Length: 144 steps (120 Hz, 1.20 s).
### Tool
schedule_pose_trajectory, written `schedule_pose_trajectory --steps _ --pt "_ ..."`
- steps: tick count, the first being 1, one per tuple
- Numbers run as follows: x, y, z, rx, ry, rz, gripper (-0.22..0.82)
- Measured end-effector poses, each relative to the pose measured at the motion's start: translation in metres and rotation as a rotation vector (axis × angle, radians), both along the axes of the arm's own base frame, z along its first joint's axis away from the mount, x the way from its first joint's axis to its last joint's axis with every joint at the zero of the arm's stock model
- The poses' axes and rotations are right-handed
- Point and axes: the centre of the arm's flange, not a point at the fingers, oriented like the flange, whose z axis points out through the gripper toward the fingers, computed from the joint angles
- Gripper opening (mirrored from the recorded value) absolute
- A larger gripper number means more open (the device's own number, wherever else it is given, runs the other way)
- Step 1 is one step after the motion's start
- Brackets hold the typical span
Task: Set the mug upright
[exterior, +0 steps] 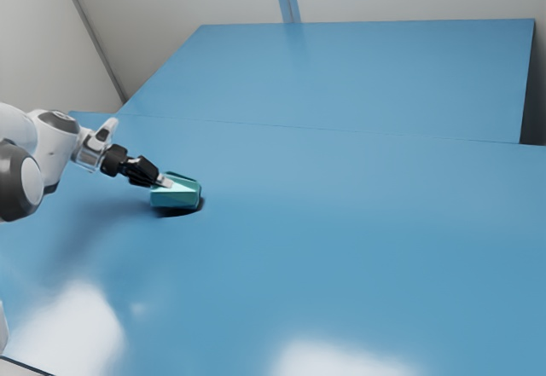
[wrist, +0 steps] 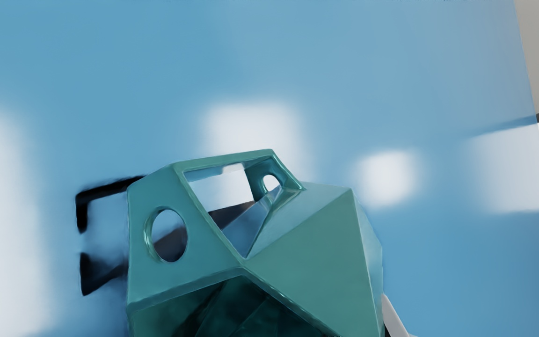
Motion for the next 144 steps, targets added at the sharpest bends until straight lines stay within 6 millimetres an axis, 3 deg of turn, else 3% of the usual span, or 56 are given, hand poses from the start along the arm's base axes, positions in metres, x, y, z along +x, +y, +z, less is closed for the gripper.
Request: schedule_pose_trajectory --steps 24,60,75,144 --pt "0.01 -0.02 0.012 -0.027 -0.035 -0.031 -0.16" --pt "0.034 -0.06 0.059 0.055 -0.1 -0.145 -0.16" --pt "0.045 -0.097 0.071 0.178 -0.083 -0.257 -0.16" --pt "0.095 -0.207 0.098 0.764 -0.15 -0.572 -0.16"
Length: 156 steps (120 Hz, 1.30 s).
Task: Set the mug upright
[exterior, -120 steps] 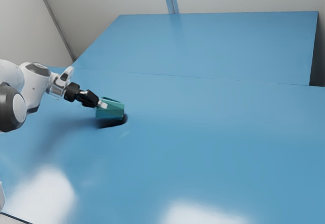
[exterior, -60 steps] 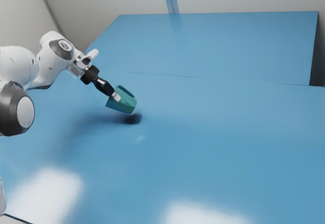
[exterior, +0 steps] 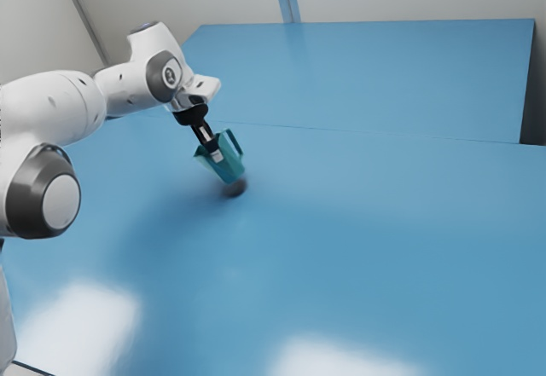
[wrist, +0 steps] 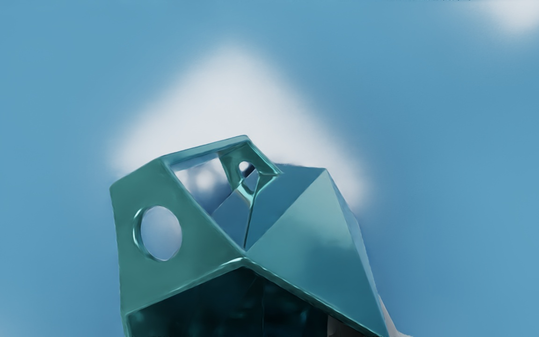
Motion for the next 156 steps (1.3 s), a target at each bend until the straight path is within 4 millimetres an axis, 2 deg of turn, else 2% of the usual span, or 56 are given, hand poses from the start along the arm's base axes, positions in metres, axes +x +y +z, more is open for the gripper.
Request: schedule_pose_trajectory --steps 11,32,59,94,116,139,156 --pt "0.005 -0.019 0.001 0.085 -0.024 -0.061 -0.16" --pt "0.007 -0.029 0.003 0.213 -0.037 -0.132 -0.16" --pt "0.009 -0.036 -0.013 0.283 -0.012 -0.17 -0.17" --pt "0.009 -0.026 -0.028 0.231 0.0 -0.108 -0.17" --pt "0.011 -0.026 -0.048 0.224 0.023 -0.096 -0.18" --pt "0.011 -0.03 -0.049 0.221 0.022 -0.094 0.22" --pt "0.01 -0.024 -0.033 0.204 0.0 -0.068 0.41"
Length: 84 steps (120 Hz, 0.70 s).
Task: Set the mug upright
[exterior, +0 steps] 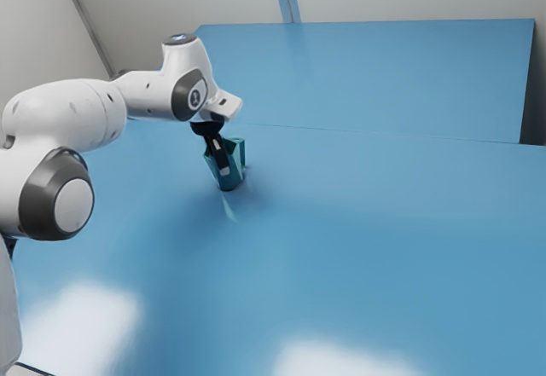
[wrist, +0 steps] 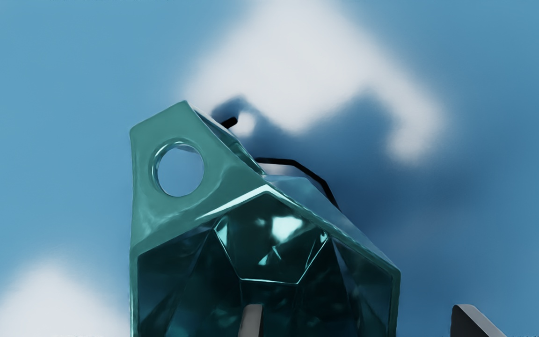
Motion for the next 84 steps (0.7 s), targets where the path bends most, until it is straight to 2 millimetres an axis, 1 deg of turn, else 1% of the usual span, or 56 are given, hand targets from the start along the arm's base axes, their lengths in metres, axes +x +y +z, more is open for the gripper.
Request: schedule_pose_trajectory --steps 12,31,36,44,58,64,75,84 --pt "-0.002 0.006 0.018 -0.039 -0.029 0.039 0.48" --pt "-0.014 0.006 0.069 -0.083 -0.094 0.08 0.55" --pt "-0.021 0.006 0.083 -0.093 -0.109 0.093 0.56" --pt "-0.037 0.009 0.114 -0.104 -0.135 0.121 0.57" --pt "-0.068 0.039 0.164 -0.09 -0.125 0.217 0.58" --pt "-0.081 0.047 0.183 -0.078 -0.116 0.249 0.59" --pt "-0.099 0.049 0.212 -0.052 -0.101 0.289 0.59" --pt "-0.106 0.047 0.234 -0.036 -0.103 0.316 0.6"
